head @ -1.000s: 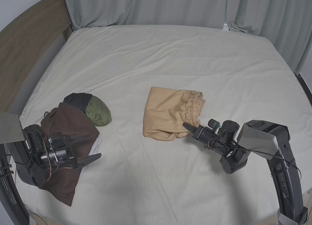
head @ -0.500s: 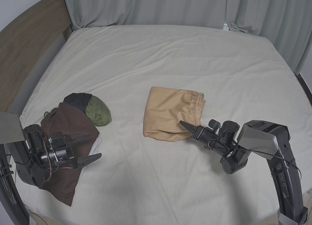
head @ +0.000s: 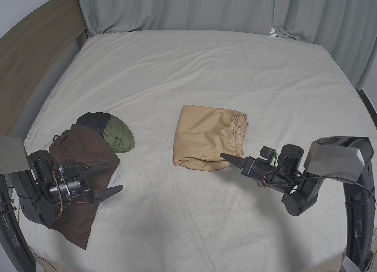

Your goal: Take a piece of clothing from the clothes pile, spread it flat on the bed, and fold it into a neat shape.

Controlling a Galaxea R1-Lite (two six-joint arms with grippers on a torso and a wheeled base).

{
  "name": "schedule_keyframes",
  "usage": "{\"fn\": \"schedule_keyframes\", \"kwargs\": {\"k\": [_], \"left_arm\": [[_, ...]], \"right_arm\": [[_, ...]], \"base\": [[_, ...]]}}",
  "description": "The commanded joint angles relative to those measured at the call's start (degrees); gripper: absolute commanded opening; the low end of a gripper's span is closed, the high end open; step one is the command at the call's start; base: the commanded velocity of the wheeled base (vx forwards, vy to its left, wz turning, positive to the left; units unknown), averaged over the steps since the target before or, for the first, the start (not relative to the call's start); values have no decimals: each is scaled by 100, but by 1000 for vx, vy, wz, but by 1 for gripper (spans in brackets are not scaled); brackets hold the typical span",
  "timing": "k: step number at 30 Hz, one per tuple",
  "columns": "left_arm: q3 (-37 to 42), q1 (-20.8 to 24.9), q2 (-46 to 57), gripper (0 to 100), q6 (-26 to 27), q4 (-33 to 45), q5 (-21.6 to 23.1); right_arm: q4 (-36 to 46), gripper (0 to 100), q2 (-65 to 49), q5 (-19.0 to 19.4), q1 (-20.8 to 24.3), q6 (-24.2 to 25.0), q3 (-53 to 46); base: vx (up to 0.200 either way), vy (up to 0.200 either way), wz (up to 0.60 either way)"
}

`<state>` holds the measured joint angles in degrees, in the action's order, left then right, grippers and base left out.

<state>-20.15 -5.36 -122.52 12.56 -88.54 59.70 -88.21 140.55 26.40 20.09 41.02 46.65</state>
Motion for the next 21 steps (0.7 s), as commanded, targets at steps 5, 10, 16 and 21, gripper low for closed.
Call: {"fn": "schedule_keyframes", "kwargs": {"k": [5,10,16,21], "left_arm": [[-6,27,0,100,1,-5,16],[2,53,0,100,1,-5,7],[20,53,0,100,10,-5,24],[11,62,-27,100,10,-5,16]], "right_arm": [[14,100,-1275,137,48,556,10],[111,100,-941,128,21,653,845],[155,100,-264,110,-67,670,1707],[392,100,184,75,-155,670,2190]], "base": [[0,0,0],[0,0,0],[0,0,0],[0,0,0]]}}
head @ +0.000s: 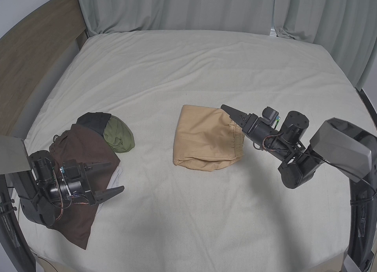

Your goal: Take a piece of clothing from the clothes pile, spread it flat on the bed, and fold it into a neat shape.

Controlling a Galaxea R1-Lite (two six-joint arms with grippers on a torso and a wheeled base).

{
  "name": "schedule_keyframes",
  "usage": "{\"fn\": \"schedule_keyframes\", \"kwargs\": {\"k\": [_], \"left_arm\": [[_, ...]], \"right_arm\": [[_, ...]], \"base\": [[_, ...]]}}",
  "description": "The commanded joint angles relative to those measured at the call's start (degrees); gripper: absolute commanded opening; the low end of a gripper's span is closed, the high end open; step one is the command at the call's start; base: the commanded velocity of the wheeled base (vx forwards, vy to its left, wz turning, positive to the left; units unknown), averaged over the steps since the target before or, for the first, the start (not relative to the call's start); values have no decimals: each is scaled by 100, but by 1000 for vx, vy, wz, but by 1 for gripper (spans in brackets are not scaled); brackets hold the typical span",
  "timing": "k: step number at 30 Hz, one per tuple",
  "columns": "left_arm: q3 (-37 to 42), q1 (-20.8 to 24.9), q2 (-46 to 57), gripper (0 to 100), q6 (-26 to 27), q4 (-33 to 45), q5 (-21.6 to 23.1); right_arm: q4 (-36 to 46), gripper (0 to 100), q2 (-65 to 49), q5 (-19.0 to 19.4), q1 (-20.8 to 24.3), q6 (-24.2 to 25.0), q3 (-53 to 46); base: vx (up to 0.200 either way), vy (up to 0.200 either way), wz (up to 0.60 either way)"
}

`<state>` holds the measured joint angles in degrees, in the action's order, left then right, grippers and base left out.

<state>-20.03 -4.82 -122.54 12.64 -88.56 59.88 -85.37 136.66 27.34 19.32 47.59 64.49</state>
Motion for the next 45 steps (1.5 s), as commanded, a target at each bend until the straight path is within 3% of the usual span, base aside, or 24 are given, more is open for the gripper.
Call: {"fn": "schedule_keyframes", "kwargs": {"k": [1,9,25,34,36,40,42,45], "left_arm": [[-1,7,-24,100,1,-3,-3],[78,24,-24,100,1,6,6],[104,130,11,100,1,6,6],[412,534,775,100,-69,-12,217],[685,780,1004,100,-78,6,226],[1080,1185,1259,100,-122,6,226],[1265,1580,1496,100,-130,6,217],[1511,1809,1760,100,-183,-3,199]], "right_arm": [[108,100,678,-19,-104,13,486],[3,100,1495,-36,-280,-22,679],[-226,100,1372,-80,-315,-75,459],[-270,100,-280,-80,-218,-1147,-1316],[-182,100,-904,-115,-236,-1718,-1993],[-155,100,-1422,-440,-262,-2254,-2599],[-217,100,-1818,-616,-280,-2720,-3179],[-217,100,-2231,-722,-333,-3362,-3795]], "base": [[0,0,0],[0,0,0],[0,0,0],[0,0,0],[0,0,0],[0,0,0],[0,0,0],[0,0,0]]}}
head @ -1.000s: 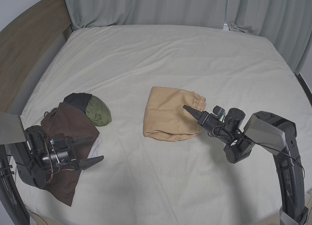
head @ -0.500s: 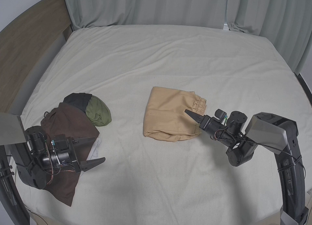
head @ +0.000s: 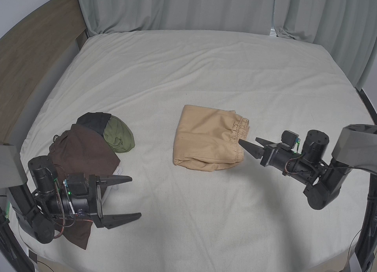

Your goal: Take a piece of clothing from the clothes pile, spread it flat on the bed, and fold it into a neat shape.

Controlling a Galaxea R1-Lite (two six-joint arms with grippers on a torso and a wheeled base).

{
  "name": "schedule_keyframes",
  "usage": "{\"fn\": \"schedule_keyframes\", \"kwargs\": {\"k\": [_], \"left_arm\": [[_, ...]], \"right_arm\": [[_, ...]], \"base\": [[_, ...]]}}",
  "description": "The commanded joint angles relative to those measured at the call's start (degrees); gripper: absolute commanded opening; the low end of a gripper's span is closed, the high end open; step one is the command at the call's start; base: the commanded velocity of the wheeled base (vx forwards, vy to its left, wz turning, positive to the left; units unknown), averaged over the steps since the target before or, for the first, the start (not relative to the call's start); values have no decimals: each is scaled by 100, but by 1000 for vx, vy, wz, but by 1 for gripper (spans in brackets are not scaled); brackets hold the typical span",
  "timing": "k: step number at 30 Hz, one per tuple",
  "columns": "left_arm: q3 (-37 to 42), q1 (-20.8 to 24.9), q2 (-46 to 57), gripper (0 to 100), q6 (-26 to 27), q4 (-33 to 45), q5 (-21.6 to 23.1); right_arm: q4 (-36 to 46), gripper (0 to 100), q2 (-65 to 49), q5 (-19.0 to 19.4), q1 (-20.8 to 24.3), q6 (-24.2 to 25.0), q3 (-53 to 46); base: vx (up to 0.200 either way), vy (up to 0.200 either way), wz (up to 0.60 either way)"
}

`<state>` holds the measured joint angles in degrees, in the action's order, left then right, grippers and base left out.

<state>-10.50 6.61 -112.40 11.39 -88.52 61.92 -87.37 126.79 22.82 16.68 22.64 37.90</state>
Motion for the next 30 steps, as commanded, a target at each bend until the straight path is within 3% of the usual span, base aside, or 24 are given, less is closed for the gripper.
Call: {"fn": "schedule_keyframes", "kwargs": {"k": [1,3,12,24,28,30], "left_arm": [[601,684,772,100,-58,-8,-4],[733,719,939,100,-58,-8,-22],[1032,1036,1915,100,-145,-8,-329],[1050,1123,3207,100,-427,238,-751],[1050,1123,3655,100,-418,555,-786],[1050,1123,4059,100,-365,985,-1050]], "right_arm": [[-17,100,-1289,-296,-68,-945,-1197],[-8,100,-1535,-428,-112,-1235,-1452],[71,100,-2818,-568,-200,-1288,-1733],[71,100,-4673,-551,-1044,-1341,-2841],[203,100,-5226,-551,-1299,-1394,-2946],[466,100,-5727,-551,-1413,-1517,-3052]], "base": [[0,0,0],[0,0,0],[0,0,0],[0,0,0],[0,0,0],[0,0,0]]}}
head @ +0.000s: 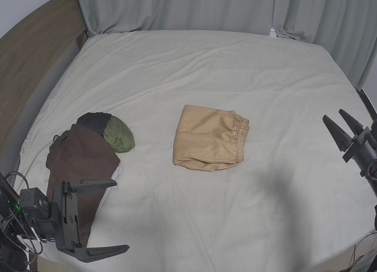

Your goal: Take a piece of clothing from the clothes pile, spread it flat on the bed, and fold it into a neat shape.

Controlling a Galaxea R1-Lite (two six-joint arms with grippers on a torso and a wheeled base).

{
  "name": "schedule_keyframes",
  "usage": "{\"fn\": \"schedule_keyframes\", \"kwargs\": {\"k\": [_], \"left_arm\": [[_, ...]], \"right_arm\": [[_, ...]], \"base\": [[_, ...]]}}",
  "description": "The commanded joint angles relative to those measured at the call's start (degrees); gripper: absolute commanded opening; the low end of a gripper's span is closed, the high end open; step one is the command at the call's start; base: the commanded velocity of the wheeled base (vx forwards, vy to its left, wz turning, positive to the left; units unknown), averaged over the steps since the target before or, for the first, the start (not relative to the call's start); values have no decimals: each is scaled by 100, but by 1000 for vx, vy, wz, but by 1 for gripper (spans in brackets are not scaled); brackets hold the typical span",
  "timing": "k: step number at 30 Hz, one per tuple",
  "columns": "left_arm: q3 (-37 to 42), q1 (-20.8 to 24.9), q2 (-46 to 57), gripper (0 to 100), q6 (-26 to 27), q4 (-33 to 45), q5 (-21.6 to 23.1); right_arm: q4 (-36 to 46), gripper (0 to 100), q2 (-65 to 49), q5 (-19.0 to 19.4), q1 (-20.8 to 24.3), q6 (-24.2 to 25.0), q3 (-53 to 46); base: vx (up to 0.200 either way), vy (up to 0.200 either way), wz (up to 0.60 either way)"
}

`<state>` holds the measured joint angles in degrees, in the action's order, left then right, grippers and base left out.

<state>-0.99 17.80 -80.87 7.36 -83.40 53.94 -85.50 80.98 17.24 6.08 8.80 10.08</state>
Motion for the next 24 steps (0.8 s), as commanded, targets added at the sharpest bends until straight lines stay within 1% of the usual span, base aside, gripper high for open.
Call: {"fn": "schedule_keyframes", "kwargs": {"k": [1,4,6,9,12,13,14,15,16,17,18,20,21,23,24], "left_arm": [[99,4,1153,100,81,763,-525],[99,4,1733,100,63,1168,-956],[99,-4,2119,100,2,1361,-1088],[99,-57,2700,100,-209,1677,-1211],[99,-40,3341,100,-385,2152,-1228],[99,-40,3675,100,-402,2477,-1228],[99,-40,3833,100,-411,2671,-1228],[99,-40,3833,100,-411,2671,-1228],[99,-40,4317,100,-402,3260,-1246],[90,-66,4660,100,-402,3673,-1263],[90,-66,4660,100,-402,3673,-1263],[99,-84,5125,100,-411,4218,-1387],[99,-119,5380,100,-420,4490,-1501],[81,-163,5785,100,-481,4938,-1712],[55,-171,6118,100,-543,5369,-1888]], "right_arm": [[535,100,-1515,8,-380,-247,-323],[1176,100,-2271,-1,-380,-449,-340],[1757,100,-2878,-10,-406,-599,-331],[2671,100,-3748,-1,-503,-757,-296],[3699,100,-4653,-1,-503,-757,-287],[4235,100,-5128,8,-503,-757,-287],[4508,100,-5374,8,-503,-757,-296],[4508,100,-5374,8,-503,-757,-296],[5263,100,-6042,8,-494,-757,-305],[5817,100,-6499,8,-503,-748,-323],[5817,100,-6499,8,-503,-748,-323],[6547,100,-7131,8,-573,-757,-358],[6907,100,-7430,16,-652,-766,-393],[7355,100,-7808,8,-749,-766,-490],[7557,100,-7940,-54,-714,-792,-621]], "base": [[0,0,0],[0,0,0],[0,0,0],[0,0,0],[0,0,0],[0,0,0],[0,0,0],[0,0,0],[0,0,0],[0,0,0],[0,0,0],[0,0,0],[0,0,0],[0,0,0],[0,0,0]]}}
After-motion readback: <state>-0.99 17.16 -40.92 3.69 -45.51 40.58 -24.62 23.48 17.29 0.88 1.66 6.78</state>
